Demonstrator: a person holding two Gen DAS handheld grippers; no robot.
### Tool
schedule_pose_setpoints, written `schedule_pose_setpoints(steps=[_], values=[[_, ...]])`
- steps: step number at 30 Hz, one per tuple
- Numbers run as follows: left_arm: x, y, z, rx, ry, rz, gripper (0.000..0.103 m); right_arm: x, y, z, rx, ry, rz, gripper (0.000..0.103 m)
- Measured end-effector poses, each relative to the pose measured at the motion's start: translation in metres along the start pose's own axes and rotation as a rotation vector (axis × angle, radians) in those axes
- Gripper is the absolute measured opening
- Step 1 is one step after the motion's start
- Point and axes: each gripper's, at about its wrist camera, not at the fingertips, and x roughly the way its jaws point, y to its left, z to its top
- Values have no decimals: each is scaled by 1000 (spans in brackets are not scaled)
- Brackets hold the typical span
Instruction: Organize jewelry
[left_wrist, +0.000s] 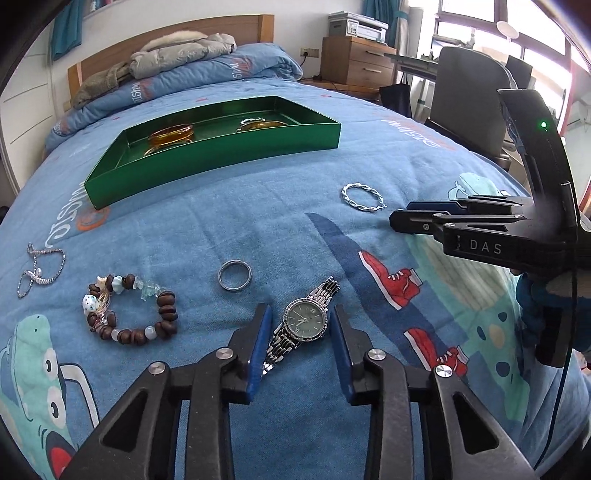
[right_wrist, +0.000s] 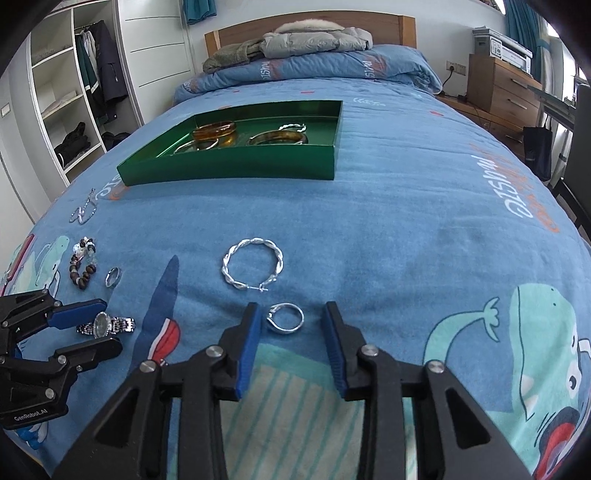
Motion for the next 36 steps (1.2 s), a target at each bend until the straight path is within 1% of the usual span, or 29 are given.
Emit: schedule_pose_setpoints(steps=[1, 2, 7, 13, 24, 36], values=[[0, -1, 1, 0, 4, -6, 25, 0, 1, 0, 0, 4, 7, 23], [0, 0, 2, -2, 10, -10, 24, 0, 2, 0, 3, 7, 11, 19], [-4, 0, 4, -24, 24, -15, 24, -9, 0, -6, 47, 3, 30, 18], [-23, -6, -1, -12, 9, -5, 24, -33, 6, -22, 33, -7, 28, 18], [-81, -14, -7, -34, -70, 50, 24, -90, 19, -39, 29, -59, 3, 18], [-142, -25, -13, -25, -162, 106, 24, -147, 48, -46, -11, -129, -8, 18]])
